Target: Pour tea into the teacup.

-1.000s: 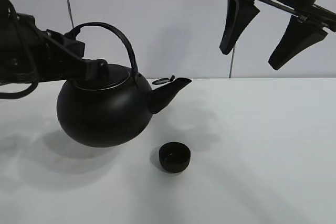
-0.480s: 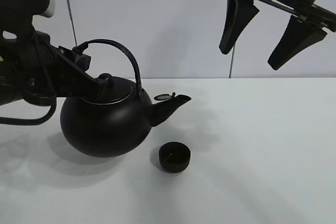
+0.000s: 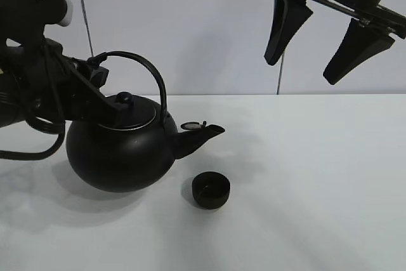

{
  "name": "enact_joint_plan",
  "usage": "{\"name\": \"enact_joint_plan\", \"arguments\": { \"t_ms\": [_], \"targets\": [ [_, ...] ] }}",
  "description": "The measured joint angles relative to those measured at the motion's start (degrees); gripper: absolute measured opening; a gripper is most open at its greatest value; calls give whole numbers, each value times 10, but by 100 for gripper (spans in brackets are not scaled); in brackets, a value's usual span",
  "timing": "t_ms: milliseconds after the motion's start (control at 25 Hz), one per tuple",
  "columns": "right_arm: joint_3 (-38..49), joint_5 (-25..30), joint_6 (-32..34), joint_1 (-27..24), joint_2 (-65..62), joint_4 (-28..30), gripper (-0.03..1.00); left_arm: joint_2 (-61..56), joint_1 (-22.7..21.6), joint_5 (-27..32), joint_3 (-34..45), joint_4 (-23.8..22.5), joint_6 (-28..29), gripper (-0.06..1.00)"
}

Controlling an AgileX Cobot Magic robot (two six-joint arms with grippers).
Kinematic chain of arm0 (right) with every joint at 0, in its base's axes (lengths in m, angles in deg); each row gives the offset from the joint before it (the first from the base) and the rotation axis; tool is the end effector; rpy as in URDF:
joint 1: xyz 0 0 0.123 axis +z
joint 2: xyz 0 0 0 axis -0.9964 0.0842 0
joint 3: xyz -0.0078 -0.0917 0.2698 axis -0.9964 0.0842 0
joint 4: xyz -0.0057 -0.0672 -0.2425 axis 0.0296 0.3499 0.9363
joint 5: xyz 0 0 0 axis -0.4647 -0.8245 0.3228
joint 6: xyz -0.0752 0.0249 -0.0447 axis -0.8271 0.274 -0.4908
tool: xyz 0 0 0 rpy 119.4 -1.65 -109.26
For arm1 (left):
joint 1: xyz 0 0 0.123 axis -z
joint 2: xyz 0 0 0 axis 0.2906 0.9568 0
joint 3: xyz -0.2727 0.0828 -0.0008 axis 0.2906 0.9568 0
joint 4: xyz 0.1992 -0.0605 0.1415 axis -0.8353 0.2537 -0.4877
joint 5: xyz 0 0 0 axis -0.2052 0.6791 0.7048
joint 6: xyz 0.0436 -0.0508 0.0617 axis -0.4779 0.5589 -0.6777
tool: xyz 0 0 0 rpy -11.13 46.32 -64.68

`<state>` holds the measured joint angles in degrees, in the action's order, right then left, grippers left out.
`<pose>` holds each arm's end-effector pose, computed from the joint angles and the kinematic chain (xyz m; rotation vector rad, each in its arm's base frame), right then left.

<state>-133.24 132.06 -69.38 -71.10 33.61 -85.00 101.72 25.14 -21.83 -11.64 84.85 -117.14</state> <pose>0.3294 0.1091 0.2885 -0.1919 2.8915 0.4867 0.2318 -0.1598 0.1734 0.5560 1.7070 0.0084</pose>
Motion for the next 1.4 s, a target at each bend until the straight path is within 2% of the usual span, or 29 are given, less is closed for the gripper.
{"name": "enact_joint_plan", "arguments": {
  "t_ms": [320,1400],
  "targets": [
    [0,0,0,0,0,0,56,0,0,3,0,3,-20,11],
    [0,-6,0,0,0,-1,56,0,-6,-8,18,9,-21,11]
  ]
}}
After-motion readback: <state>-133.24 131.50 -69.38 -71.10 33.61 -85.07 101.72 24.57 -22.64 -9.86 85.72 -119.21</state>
